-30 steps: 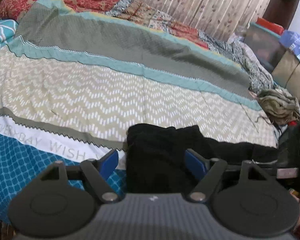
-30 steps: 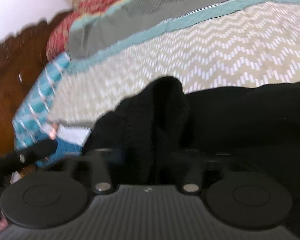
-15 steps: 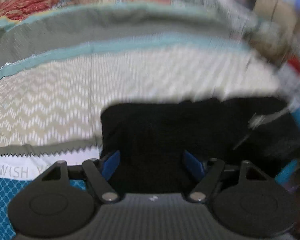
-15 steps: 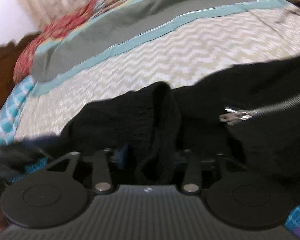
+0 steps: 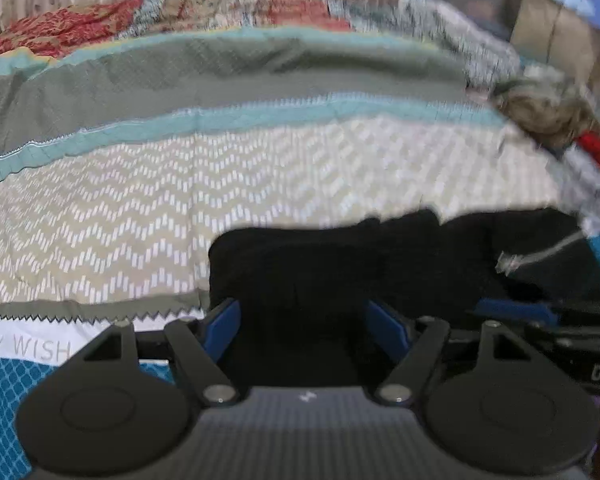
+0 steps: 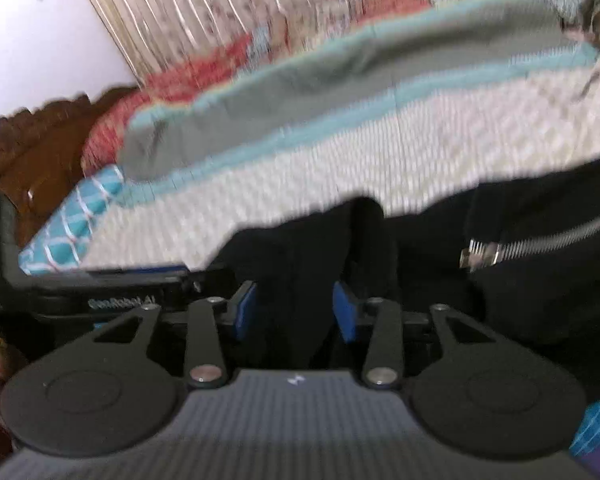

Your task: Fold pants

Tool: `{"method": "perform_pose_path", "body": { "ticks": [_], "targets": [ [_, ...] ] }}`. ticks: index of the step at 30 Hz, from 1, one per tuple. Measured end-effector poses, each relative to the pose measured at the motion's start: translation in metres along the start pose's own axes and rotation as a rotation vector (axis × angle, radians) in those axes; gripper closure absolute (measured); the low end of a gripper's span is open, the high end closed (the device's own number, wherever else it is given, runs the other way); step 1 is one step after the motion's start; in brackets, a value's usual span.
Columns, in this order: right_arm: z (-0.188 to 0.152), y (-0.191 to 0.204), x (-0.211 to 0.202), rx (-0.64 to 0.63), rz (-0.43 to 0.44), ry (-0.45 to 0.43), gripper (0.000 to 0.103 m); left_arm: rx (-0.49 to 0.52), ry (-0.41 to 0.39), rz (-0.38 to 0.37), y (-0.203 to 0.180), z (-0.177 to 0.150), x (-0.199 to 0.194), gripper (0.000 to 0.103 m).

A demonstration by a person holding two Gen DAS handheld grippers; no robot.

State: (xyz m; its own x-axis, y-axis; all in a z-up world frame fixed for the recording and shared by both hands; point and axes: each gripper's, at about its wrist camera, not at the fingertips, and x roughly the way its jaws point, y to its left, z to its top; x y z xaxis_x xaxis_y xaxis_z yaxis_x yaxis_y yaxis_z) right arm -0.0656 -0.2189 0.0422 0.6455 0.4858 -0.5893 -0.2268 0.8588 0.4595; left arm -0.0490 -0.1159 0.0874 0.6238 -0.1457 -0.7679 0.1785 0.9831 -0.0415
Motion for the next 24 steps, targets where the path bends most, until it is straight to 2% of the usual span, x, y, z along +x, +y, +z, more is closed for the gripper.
{"method": "perform_pose_path", "body": {
  "ticks": [2,4,15,21,24],
  "targets": [
    [-0.003,-0.006,0.009,0.013,-0.042,0.045,0.063,0.021,0.065,0.039,-0.004,-0.006,0.017,0.031],
    [-0.006,-0.013,0.011,0.041,-0.044,0.063,0.065,0.031,0.094,0.063,-0.007,-0.01,0.026,0.029],
    [-0.009,-0.013,0.003,0.053,-0.03,0.058,0.065,0.02,0.113,0.084,-0.008,-0.01,0.025,0.027],
    [-0.007,0.011,-0.02,-0.105,-0.086,-0.023,0.063,-0.003,0.125,0.078,-0.003,-0.008,0.028,0.026],
    [-0.007,0.008,-0.021,-0.098,-0.095,-0.026,0.063,0.003,0.124,0.083,-0.005,-0.009,0.028,0.026]
  ]
}}
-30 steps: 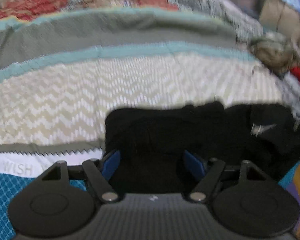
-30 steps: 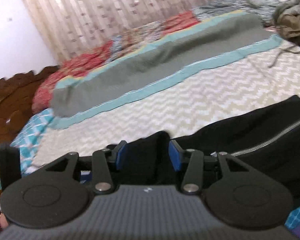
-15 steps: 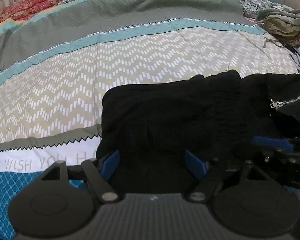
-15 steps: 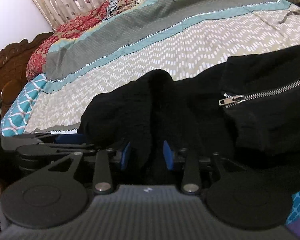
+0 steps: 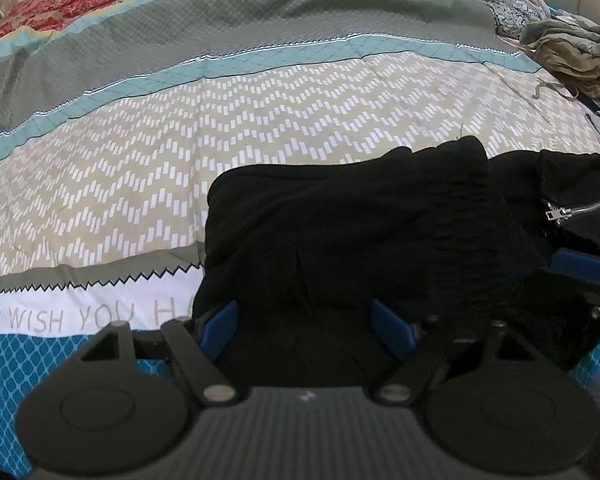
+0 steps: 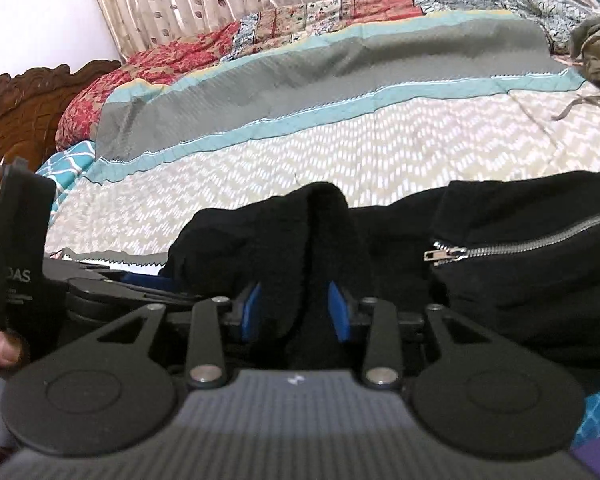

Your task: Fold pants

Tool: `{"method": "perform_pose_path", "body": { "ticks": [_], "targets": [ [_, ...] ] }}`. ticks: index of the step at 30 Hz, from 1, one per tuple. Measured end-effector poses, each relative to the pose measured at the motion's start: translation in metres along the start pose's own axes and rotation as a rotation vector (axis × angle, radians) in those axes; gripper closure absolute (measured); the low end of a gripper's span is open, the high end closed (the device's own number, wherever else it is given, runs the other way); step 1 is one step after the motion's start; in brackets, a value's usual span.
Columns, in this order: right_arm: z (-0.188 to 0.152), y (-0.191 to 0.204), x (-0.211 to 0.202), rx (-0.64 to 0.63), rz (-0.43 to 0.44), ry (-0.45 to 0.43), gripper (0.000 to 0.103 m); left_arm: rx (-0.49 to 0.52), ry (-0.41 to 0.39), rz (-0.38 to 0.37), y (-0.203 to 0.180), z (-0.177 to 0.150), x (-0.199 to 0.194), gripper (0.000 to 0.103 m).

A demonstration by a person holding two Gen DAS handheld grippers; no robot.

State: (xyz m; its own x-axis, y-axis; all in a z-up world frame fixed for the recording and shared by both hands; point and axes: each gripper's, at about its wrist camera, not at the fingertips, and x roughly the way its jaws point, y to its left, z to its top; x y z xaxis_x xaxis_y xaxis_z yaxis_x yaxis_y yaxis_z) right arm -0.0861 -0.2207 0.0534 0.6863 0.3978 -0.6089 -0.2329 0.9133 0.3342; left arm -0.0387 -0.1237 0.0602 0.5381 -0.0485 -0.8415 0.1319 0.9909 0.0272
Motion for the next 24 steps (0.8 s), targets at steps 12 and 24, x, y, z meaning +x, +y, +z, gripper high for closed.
{"method": "perform_pose_path", "body": {
  "ticks": [12,24],
  "targets": [
    [-0.005,-0.019,0.024,0.1,-0.046,0.072,0.063,0.005,0.0,0.021,0.001,0.0,0.003,0.017],
    [0.008,-0.055,-0.045,0.12,-0.109,-0.172,0.054,-0.046,-0.024,-0.046,0.013,0.008,-0.016,0.026]
  ]
}}
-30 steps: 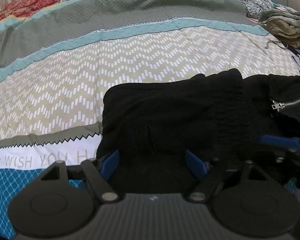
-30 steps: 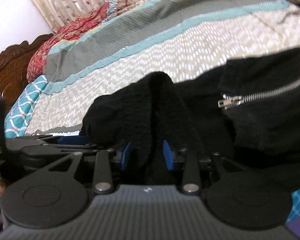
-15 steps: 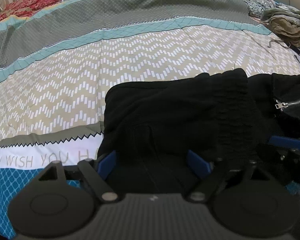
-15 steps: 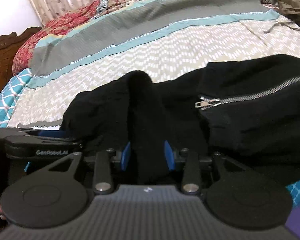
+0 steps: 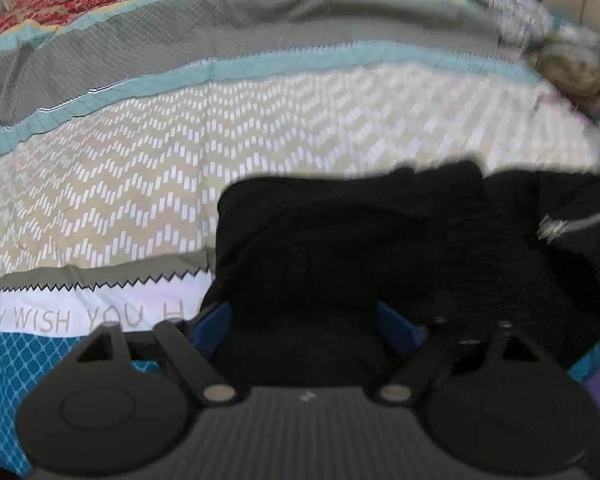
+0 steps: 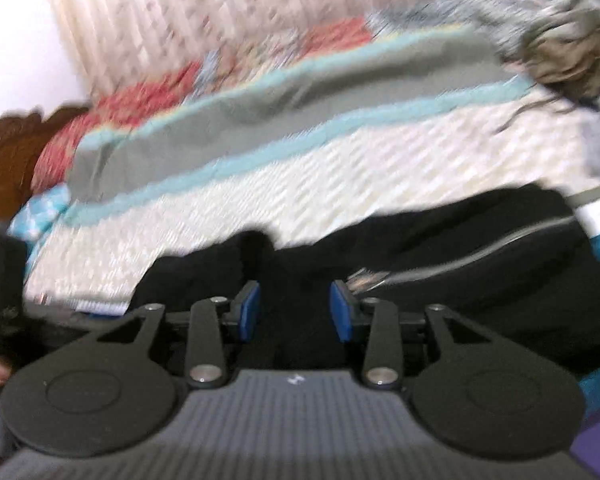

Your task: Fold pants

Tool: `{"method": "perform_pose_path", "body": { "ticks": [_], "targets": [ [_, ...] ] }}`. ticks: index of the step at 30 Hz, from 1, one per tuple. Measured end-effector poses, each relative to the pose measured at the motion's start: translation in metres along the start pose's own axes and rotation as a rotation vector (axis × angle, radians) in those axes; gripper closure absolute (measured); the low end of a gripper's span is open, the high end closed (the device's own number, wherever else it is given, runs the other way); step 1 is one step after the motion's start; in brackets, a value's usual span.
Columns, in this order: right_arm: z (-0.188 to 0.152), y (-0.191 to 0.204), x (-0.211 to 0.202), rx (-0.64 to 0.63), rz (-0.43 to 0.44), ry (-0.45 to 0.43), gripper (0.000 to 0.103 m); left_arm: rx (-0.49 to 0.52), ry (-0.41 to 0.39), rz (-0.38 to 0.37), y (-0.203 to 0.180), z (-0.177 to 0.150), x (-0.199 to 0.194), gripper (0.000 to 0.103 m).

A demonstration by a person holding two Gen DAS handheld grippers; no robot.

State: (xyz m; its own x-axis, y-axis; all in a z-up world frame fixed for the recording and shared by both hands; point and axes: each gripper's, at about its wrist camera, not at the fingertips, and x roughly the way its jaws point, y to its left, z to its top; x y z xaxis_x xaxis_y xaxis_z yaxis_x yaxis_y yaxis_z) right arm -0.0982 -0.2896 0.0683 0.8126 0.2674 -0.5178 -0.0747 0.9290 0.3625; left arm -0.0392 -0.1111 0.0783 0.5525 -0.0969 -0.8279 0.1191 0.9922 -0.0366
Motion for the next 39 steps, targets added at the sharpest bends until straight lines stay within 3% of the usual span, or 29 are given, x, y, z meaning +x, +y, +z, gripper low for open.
{"method": "perform_pose_path", "body": {
  "ticks": [3,8,13,20,22,23,24,27,29,31,35,39],
  "targets": [
    [0.006,-0.051,-0.025,0.12,-0.103,-0.116,0.037,-0.05,-0.058,-0.081,0.006,0.012,-0.018,0.029],
    [-0.001,-0.121,-0.044,0.318,-0.226,-0.162,0.036,-0.04,-0.066,-0.197,-0.013,0.03,-0.02,0.039],
    [-0.009,-0.147,-0.042,0.399,-0.227,-0.164,0.036,0.026,0.008,-0.248,-0.052,0.039,0.003,0.06],
    [-0.024,-0.157,-0.014,0.394,-0.237,-0.072,0.033,0.15,0.041,-0.134,-0.085,0.032,0.032,0.059],
    [-0.027,-0.148,-0.011,0.346,-0.254,-0.069,0.035,0.158,0.049,-0.129,-0.086,0.034,0.03,0.058],
    [-0.025,-0.142,-0.011,0.322,-0.241,-0.055,0.063,0.154,0.058,-0.132,-0.085,0.037,0.029,0.058],
    [-0.023,-0.138,-0.011,0.326,-0.204,-0.036,0.084,0.144,0.068,-0.139,-0.083,0.04,0.027,0.056],
    [-0.008,-0.113,-0.027,0.294,-0.133,-0.083,0.085,0.088,0.059,-0.188,-0.074,0.056,0.011,0.054],
    [0.004,-0.089,-0.038,0.242,-0.073,-0.114,0.085,0.059,0.008,-0.235,-0.071,0.069,-0.007,0.044],
    [0.014,-0.057,-0.043,0.165,0.001,-0.128,0.085,0.048,-0.039,-0.284,-0.072,0.084,-0.025,0.022],
    [0.019,0.013,-0.037,-0.028,0.086,-0.103,0.085,0.066,-0.064,-0.398,-0.083,0.109,-0.047,0.004],
    [0.009,0.062,-0.023,-0.143,0.165,-0.038,0.085,0.108,-0.017,-0.423,-0.093,0.122,-0.04,0.0]
  ]
}}
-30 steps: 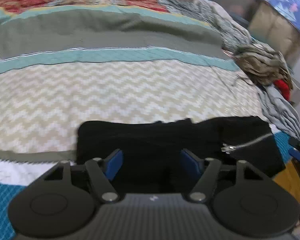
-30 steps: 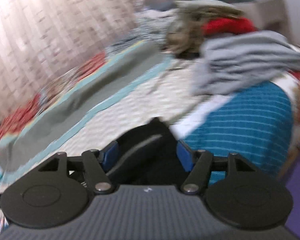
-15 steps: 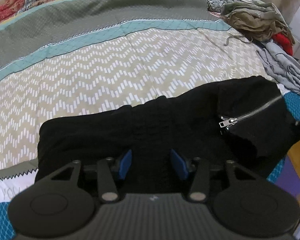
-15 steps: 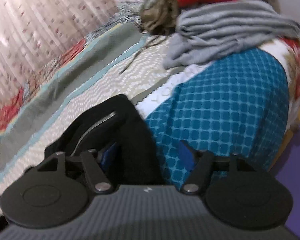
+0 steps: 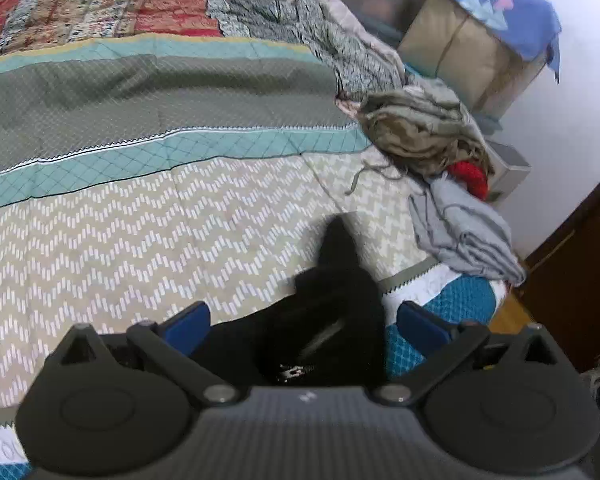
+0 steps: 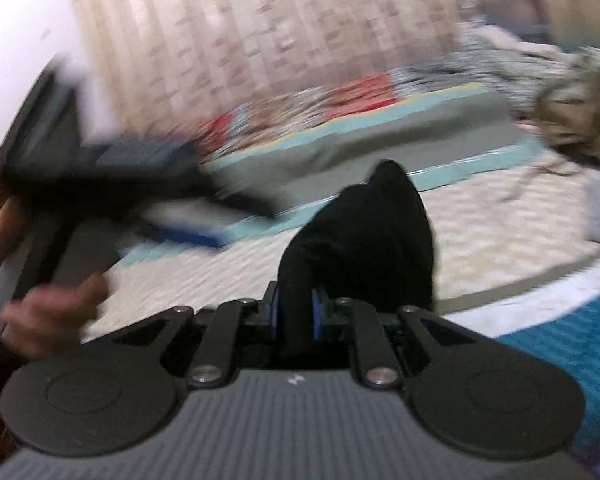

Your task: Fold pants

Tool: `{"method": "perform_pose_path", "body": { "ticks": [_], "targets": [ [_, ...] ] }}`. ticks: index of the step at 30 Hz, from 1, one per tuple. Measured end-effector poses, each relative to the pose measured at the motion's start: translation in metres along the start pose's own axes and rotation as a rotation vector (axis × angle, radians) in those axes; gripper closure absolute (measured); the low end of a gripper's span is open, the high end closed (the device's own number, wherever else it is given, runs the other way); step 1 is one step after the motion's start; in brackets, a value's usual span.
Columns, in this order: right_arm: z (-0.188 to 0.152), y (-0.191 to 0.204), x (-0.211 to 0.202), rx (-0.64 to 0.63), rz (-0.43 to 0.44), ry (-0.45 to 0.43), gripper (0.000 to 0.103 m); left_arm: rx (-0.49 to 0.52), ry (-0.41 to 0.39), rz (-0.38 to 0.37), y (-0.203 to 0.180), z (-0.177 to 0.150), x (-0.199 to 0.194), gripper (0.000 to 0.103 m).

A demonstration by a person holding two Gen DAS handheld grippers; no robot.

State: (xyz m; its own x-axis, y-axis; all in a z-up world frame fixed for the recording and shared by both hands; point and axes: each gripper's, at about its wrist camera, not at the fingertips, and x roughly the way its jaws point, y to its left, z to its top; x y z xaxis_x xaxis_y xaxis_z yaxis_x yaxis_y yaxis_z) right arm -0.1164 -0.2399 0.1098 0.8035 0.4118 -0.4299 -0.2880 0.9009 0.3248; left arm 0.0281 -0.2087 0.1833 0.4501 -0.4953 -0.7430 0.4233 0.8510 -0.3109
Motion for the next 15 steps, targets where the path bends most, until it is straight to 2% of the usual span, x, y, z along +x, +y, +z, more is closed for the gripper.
{"method": "perform_pose_path", "body": {
  "ticks": [2,4,5,6,11,15],
  "targets": [
    [-0.003,0.02,0.006,-0.053,0.017,0.028,0.085,0.023,0.035,0.023,-0.001,0.0,0.009,0.01],
    [-0.003,0.033,0.008,-0.091,0.04,0.036,0.085,0.06,0.079,0.112,-0.003,-0.004,0.018,0.08],
    [-0.002,0.039,0.007,-0.108,0.04,0.034,0.085,0.054,0.094,0.134,0.002,-0.007,0.019,0.082],
    [-0.001,0.043,0.007,-0.127,0.04,0.036,0.085,0.028,0.082,0.122,0.009,-0.008,0.014,0.083],
    [0.005,0.066,0.012,-0.166,0.116,0.044,0.085,-0.073,-0.031,0.063,0.051,-0.016,-0.037,0.084],
    [0.001,0.096,0.033,-0.205,0.201,0.101,0.085,-0.157,-0.053,0.089,0.091,-0.032,-0.061,0.084]
  ]
}}
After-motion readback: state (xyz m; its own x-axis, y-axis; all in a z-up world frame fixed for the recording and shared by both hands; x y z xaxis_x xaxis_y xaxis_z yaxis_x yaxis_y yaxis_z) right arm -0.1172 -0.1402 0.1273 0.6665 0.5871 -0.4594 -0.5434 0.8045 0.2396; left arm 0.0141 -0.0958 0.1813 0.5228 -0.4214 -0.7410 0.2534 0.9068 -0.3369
